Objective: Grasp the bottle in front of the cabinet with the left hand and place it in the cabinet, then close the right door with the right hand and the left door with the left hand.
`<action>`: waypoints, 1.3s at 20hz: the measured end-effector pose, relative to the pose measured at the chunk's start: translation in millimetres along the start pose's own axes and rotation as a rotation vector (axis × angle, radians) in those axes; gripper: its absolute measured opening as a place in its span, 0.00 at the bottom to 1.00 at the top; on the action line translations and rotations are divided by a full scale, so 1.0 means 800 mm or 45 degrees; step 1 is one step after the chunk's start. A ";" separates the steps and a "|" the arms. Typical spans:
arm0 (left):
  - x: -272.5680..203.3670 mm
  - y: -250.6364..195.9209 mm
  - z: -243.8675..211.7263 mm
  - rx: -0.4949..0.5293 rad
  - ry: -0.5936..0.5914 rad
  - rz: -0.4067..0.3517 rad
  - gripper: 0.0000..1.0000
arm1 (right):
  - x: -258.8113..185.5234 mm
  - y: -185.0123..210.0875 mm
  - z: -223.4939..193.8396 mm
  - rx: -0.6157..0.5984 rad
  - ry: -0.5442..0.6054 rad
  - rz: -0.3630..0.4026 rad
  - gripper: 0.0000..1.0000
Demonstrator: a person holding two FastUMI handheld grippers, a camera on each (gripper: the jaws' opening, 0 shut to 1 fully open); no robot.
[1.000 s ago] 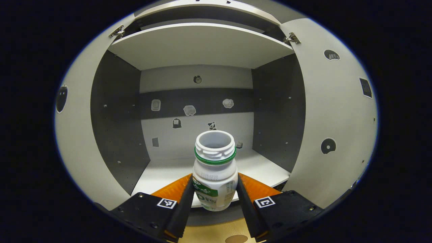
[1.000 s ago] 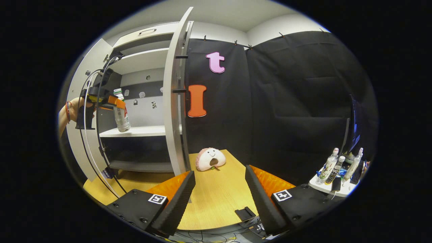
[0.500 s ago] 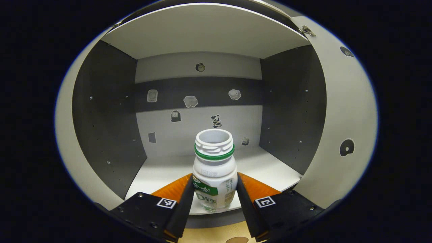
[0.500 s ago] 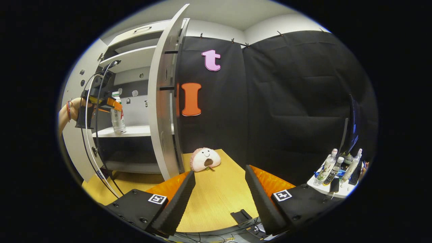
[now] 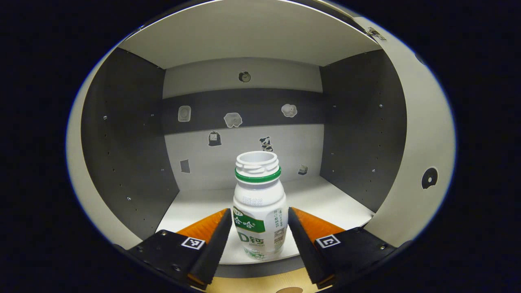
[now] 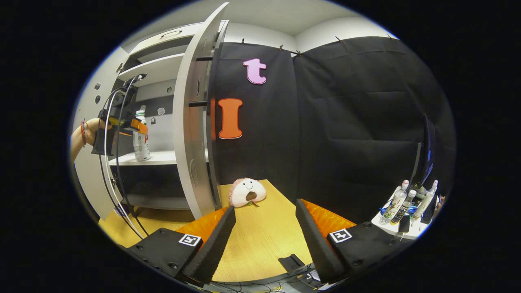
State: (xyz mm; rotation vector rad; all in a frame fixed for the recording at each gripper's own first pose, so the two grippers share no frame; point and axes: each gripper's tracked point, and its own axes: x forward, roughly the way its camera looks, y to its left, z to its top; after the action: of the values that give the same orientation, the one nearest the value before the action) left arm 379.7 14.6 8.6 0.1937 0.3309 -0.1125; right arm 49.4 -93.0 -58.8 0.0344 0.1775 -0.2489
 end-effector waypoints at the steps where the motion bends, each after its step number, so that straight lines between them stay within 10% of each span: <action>1: -0.003 0.002 0.000 -0.004 -0.002 0.010 0.93 | 0.001 0.003 0.003 -0.002 -0.001 0.003 0.98; 26: -0.315 0.037 -0.026 -0.092 -0.267 0.097 0.96 | 0.089 0.023 0.090 -0.110 -0.107 0.160 0.90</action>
State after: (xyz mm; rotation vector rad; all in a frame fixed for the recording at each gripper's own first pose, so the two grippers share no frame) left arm 140.4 67.7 78.4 0.1215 0.1186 -0.0451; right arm 134.3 -96.5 -0.2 -0.0509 0.1017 -0.1166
